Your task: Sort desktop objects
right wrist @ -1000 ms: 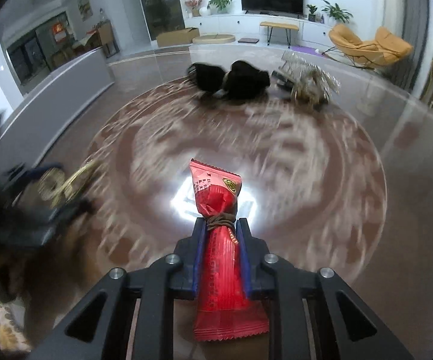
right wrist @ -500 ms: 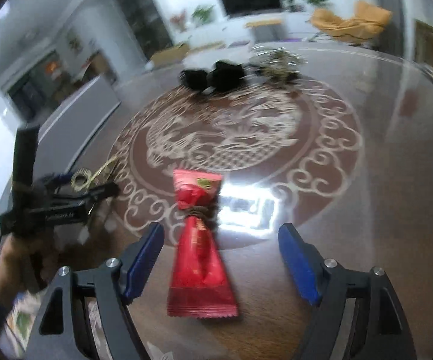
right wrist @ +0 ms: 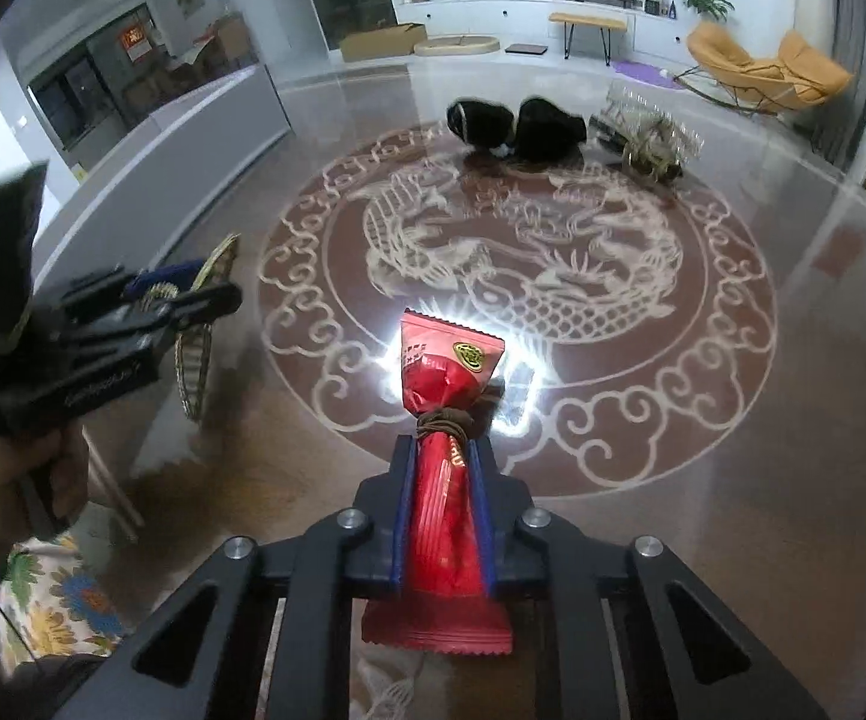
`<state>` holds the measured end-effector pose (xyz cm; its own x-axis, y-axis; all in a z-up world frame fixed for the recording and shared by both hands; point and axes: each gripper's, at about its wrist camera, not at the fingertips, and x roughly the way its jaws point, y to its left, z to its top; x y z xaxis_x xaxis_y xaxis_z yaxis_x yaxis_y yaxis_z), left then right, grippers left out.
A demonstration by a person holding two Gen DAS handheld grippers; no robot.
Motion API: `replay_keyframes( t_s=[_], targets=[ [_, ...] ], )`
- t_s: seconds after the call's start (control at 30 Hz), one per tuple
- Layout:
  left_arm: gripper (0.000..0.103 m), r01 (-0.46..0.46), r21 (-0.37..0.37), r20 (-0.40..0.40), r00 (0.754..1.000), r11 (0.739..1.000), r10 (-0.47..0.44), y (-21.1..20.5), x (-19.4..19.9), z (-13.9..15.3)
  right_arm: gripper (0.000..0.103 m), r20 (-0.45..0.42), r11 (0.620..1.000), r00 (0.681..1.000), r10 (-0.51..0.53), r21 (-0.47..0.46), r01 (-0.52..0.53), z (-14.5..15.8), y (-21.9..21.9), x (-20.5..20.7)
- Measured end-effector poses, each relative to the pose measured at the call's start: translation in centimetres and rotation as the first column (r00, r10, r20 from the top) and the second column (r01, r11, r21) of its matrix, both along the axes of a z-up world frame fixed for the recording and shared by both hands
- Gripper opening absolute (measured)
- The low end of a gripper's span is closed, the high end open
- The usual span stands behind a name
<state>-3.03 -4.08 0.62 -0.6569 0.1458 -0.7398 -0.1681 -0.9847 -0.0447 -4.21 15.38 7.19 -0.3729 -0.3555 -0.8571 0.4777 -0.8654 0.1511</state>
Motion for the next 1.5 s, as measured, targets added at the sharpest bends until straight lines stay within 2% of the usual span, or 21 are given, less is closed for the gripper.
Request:
replay_keyframes(
  t_s=[0.17, 0.33, 0.43, 0.53, 0.63, 0.73, 0.87, 0.97, 1.0, 1.03, 1.07, 1.1, 1.13, 1.2, 1.37, 1.5],
  targets=[
    [0.040, -0.037, 0.067, -0.086, 0.995, 0.997, 0.043, -2.1, 3.5, 3.7, 0.018, -0.039, 1.000, 0.999, 0.021, -0.021, -0.022, 3.8, -1.7, -0.2],
    [0.040, -0.097, 0.157, -0.175, 0.977, 0.983, 0.125, -7.0, 7.7, 8.7, 0.018, -0.092, 0.994, 0.993, 0.079, -0.062, -0.085, 7.7, -6.0, 0.3],
    [0.040, -0.150, 0.172, -0.211, 0.960, 0.974, 0.186, -11.0, 10.1, 11.4, 0.018, -0.123, 0.983, 0.982, 0.141, -0.101, -0.154, 9.9, -10.6, 0.7],
    [0.040, -0.240, 0.156, -0.205, 0.941, 0.958, 0.269, -16.2, 11.9, 12.9, 0.018, -0.135, 0.959, 0.967, 0.214, -0.162, -0.234, 11.7, -16.4, 1.3],
    [0.040, -0.366, 0.107, -0.164, 0.911, 0.925, 0.379, -21.6, 12.7, 12.7, 0.018, -0.146, 0.921, 0.943, 0.299, -0.216, -0.325, 12.9, -22.9, 2.2],
    [0.040, -0.474, 0.062, -0.085, 0.874, 0.879, 0.478, -26.2, 12.8, 10.6, 0.018, -0.157, 0.885, 0.913, 0.376, -0.233, -0.404, 12.8, -29.3, 3.4],
    [0.040, -0.554, -0.015, -0.006, 0.832, 0.832, 0.554, -29.5, 12.4, 7.7, 0.018, -0.133, 0.860, 0.882, 0.452, -0.200, -0.470, 10.0, -36.0, 4.4],
    [0.041, -0.596, -0.065, 0.019, 0.801, 0.800, 0.598, -30.3, 12.2, 6.1, 0.022, -0.103, 0.855, 0.871, 0.481, -0.167, -0.492, 7.3, -38.6, 4.9],
    [0.041, -0.609, -0.082, 0.018, 0.791, 0.789, 0.612, -30.4, 12.2, 5.8, 0.030, -0.094, 0.855, 0.870, 0.485, -0.156, -0.494, 6.5, -39.1, 5.0],
    [0.047, -0.620, -0.099, 0.018, 0.781, 0.778, 0.625, -30.5, 12.2, 5.4, 0.036, -0.083, 0.859, 0.871, 0.485, -0.143, -0.492, 5.8, -39.5, 5.1],
    [0.063, -0.628, -0.115, 0.017, 0.773, 0.769, 0.634, -30.5, 12.1, 5.3, 0.049, -0.081, 0.859, 0.871, 0.485, -0.140, -0.492, 5.4, -39.6, 5.1],
    [0.073, -0.634, -0.125, 0.011, 0.768, 0.763, 0.640, -30.4, 12.1, 5.3, 0.061, -0.089, 0.860, 0.871, 0.483, -0.138, -0.491, 5.2, -39.5, 5.3],
    [0.088, -0.644, -0.137, -0.008, 0.761, 0.753, 0.649, -30.3, 12.1, 5.4, 0.066, -0.102, 0.860, 0.872, 0.479, -0.141, -0.490, 5.3, -39.3, 5.6],
    [0.091, -0.650, -0.152, -0.048, 0.757, 0.744, 0.652, -30.1, 12.2, 5.8, 0.072, -0.125, 0.861, 0.872, 0.473, -0.146, -0.488, 5.5, -38.6, 5.6],
    [0.091, -0.637, -0.160, -0.069, 0.769, 0.754, 0.635, -29.1, 11.8, 6.6, 0.074, -0.166, 0.878, 0.888, 0.429, -0.154, -0.453, 6.5, -36.3, 4.6],
    [0.091, -0.616, -0.185, -0.099, 0.787, 0.766, 0.609, -27.2, 11.6, 7.5, 0.080, -0.199, 0.900, 0.907, 0.371, -0.164, -0.405, 7.0, -33.2, 3.7]
  ],
)
